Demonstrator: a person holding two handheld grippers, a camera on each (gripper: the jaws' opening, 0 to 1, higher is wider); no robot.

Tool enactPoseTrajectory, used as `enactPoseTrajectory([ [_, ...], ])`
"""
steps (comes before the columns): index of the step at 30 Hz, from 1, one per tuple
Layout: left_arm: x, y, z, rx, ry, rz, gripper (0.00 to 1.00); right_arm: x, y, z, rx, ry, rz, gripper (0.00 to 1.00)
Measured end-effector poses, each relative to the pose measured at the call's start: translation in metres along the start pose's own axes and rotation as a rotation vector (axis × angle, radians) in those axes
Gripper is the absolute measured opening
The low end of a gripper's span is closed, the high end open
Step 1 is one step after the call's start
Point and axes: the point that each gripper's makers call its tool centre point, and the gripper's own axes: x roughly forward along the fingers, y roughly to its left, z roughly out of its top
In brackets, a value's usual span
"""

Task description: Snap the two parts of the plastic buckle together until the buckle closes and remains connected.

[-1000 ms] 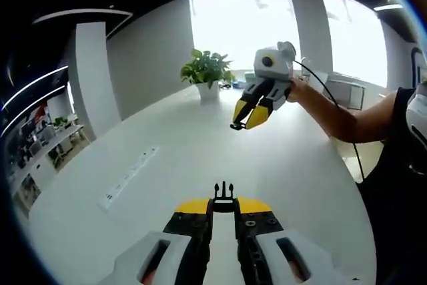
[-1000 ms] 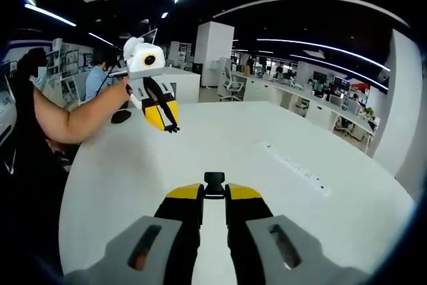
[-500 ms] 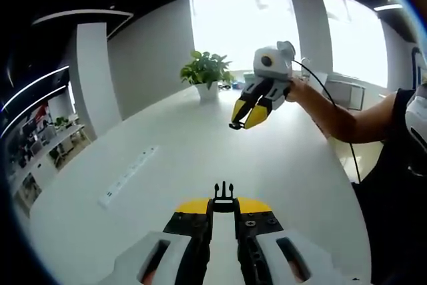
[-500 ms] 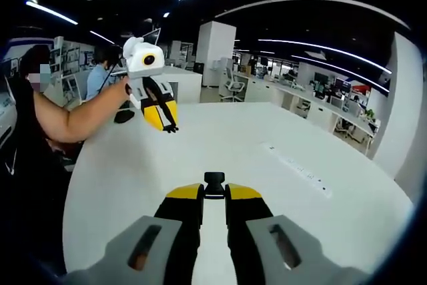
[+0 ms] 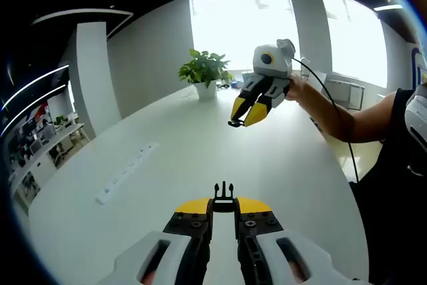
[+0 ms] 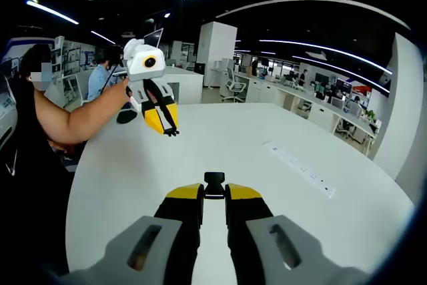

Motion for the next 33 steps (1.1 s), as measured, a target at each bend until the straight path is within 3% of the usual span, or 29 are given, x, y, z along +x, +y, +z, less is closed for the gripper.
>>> enactPoseTrajectory([
  [33,-0.010,-0.022,-0.003,0.030,0.001,-0.011,0.11,0.004,0.021,-0.003,0.006,0.002,0.023,0.13],
])
